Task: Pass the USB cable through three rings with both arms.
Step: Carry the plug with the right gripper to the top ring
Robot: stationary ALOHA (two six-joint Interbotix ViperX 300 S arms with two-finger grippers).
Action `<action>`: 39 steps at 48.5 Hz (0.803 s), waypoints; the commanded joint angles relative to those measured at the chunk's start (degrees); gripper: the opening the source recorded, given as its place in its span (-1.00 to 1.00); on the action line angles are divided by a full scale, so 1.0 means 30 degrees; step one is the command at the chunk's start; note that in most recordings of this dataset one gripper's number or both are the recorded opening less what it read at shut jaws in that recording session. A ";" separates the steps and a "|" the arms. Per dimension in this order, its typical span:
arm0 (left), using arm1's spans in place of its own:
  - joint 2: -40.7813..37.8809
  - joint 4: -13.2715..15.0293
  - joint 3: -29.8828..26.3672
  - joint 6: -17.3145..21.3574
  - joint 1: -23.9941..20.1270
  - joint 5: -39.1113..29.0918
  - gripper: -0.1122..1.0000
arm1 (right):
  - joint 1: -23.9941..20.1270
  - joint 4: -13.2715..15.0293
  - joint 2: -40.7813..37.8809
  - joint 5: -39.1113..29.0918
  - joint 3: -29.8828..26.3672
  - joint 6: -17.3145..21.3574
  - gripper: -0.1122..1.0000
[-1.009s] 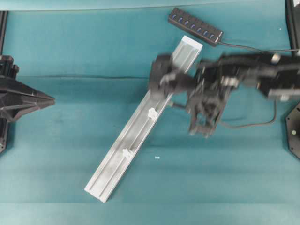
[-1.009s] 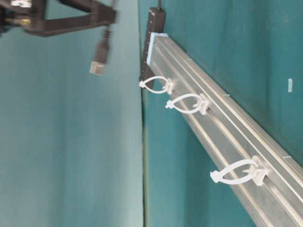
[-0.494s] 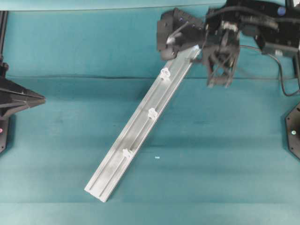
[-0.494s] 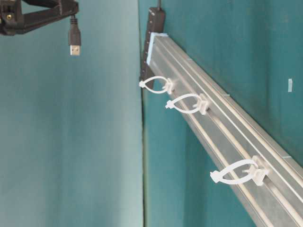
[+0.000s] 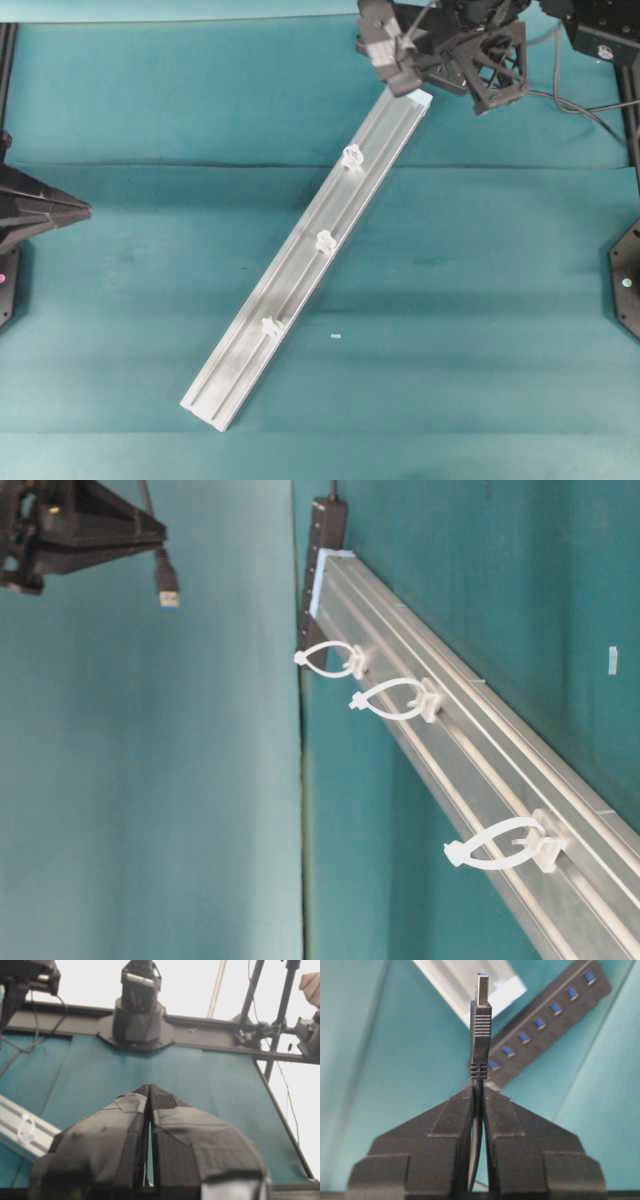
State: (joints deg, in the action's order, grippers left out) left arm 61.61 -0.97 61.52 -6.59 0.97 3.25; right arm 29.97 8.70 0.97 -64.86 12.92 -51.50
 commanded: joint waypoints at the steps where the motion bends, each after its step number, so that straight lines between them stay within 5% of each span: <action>1: -0.0029 -0.0059 -0.0674 -0.0029 -0.0029 0.0117 -0.80 | 0.0176 0.0059 -0.0293 0.0996 0.0469 -0.0732 -0.66; 19: 0.0176 -0.0059 -0.0732 -0.0996 -0.0059 0.0234 -0.80 | 0.0293 -0.0176 -0.1436 0.5654 0.2285 -0.3604 -0.66; 39: -0.0176 -0.0059 -0.0732 -0.2021 -0.0117 0.0117 -0.77 | -0.0176 -0.1816 -0.2578 0.6357 0.2256 -0.6885 -0.66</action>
State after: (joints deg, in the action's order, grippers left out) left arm 61.61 -0.97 60.91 -12.57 0.70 3.43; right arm 30.15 4.66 -6.15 -46.14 20.04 -70.31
